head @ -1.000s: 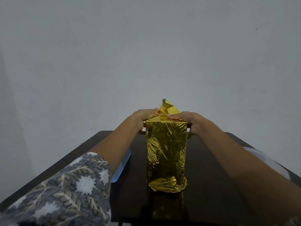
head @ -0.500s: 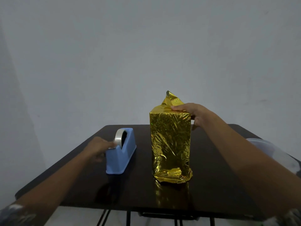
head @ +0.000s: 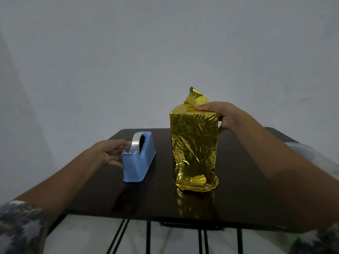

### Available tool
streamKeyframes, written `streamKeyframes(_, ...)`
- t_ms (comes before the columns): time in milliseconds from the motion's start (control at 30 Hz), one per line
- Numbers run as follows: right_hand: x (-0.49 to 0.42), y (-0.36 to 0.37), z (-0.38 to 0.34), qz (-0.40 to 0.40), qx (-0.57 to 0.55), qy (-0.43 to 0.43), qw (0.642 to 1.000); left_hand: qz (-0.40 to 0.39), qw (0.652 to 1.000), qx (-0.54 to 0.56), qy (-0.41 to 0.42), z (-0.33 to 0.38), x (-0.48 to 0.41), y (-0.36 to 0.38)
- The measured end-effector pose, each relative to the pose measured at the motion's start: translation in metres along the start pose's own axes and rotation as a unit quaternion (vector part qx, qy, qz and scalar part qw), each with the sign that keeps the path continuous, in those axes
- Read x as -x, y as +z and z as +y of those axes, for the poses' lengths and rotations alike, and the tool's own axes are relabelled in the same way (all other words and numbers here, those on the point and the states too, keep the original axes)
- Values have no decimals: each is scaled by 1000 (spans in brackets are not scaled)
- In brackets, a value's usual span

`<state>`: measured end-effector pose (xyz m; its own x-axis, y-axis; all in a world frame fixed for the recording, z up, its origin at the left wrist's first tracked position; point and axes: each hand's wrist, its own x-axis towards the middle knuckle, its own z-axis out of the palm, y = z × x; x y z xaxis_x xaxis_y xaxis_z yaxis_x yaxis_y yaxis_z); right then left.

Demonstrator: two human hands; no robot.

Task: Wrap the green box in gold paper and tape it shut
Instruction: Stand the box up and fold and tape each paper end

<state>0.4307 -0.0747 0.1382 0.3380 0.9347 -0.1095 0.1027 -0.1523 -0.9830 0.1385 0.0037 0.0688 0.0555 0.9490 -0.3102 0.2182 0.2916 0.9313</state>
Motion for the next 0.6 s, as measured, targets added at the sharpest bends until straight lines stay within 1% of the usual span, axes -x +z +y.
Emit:
streamKeyframes(133, 2, 1, 1, 0, -30, -12, 999, 8, 996, 77, 54, -8, 0, -4)
streamKeyframes(233, 3, 3, 1, 6, -21, -15, 1000, 9, 989, 122, 85, -17, -1, -4)
streamKeyframes(400, 6, 3, 2, 7, -1, -9, 1000, 38, 974, 183, 131, -31, 4, 5)
streamKeyframes(500, 9, 4, 2, 11, -2, -9, 1000, 48, 966, 210, 142, -36, 8, 12)
streamKeyframes(600, 9, 5, 1, 8, -3, -9, 1000, 69, 960, 236, 134, -44, 5, 19)
